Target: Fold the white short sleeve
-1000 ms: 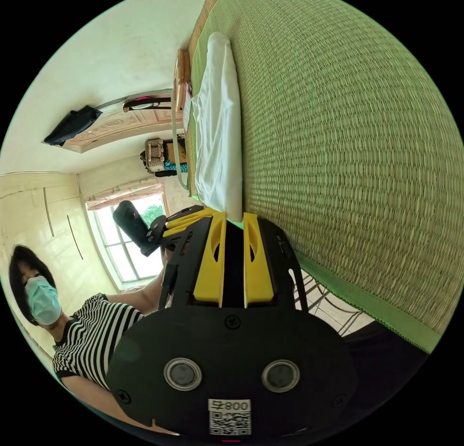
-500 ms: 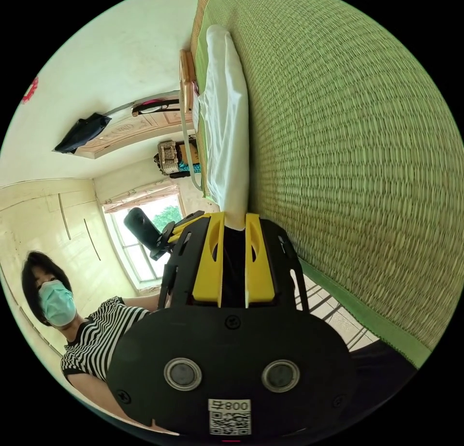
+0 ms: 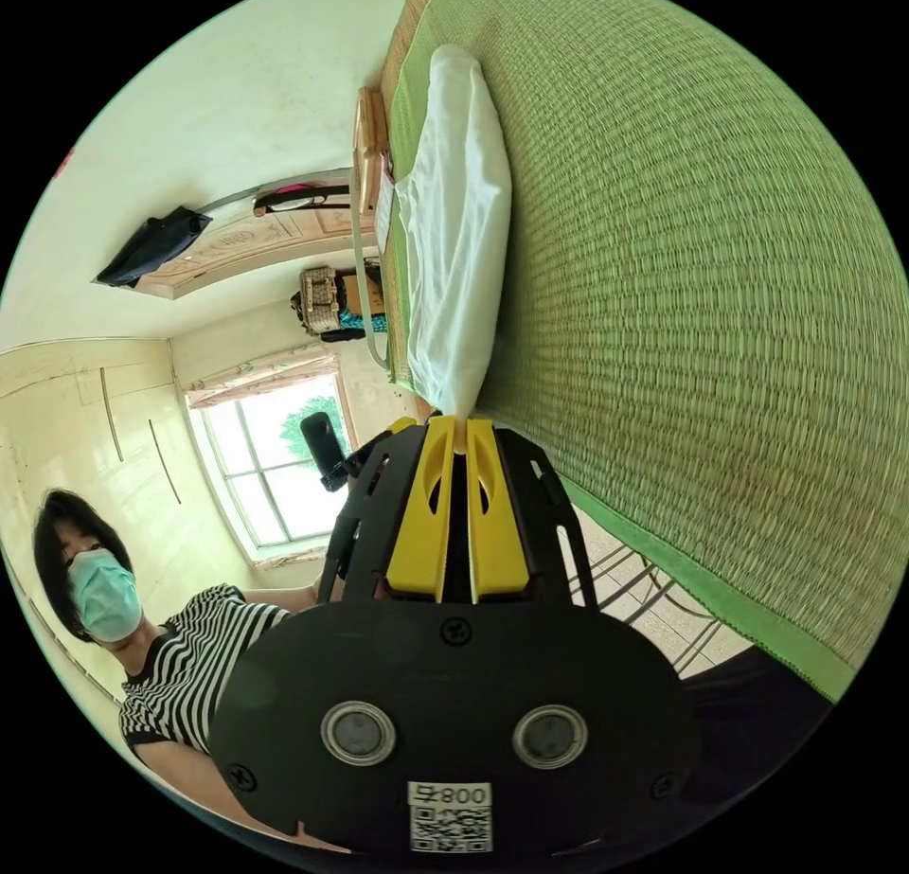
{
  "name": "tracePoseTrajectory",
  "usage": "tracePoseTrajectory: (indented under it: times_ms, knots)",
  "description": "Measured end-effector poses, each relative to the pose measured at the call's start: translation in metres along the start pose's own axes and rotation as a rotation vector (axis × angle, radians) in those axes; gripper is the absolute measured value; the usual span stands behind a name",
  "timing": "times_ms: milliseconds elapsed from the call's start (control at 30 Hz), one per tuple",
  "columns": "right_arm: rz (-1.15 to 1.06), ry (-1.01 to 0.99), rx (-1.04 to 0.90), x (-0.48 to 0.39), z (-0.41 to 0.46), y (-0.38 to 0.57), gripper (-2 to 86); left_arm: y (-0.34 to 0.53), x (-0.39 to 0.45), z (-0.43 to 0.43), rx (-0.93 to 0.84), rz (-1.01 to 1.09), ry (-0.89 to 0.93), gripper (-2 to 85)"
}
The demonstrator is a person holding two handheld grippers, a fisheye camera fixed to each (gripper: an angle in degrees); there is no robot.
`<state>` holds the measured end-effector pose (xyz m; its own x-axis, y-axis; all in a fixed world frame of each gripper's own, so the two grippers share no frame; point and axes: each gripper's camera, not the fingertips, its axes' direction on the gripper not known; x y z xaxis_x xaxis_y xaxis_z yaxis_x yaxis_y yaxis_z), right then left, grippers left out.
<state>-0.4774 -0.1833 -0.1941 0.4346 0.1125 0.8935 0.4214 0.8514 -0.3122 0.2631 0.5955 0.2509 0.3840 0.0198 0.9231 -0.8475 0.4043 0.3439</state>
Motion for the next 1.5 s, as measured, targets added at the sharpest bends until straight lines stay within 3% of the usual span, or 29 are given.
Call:
tracePoseTrajectory:
  times_ms: [367, 733, 1100, 1333, 1500]
  knots:
    - [-0.064, -0.043, 0.006, -0.039, 0.003, -0.003, 1.9, 0.132, -0.174, -0.019, 0.183, -0.372, 0.35, 7.0]
    - [-0.097, -0.05, 0.008, -0.063, 0.005, -0.005, 1.8, 0.192, -0.26, -0.028, 0.244, -0.47, 0.344, 7.9]
    - [-0.12, -0.057, -0.007, -0.082, 0.008, -0.015, 1.8, 0.238, -0.314, -0.017, 0.223, -0.531, 0.488, 12.1]
    - [-0.149, -0.065, -0.01, -0.097, 0.011, -0.022, 1.9, 0.249, -0.324, -0.002, 0.119, -0.524, 0.57, 13.3]
    - [-0.152, -0.079, -0.008, -0.1, 0.01, -0.023, 1.9, 0.264, -0.342, 0.002, 0.158, -0.575, 0.576, 12.4]
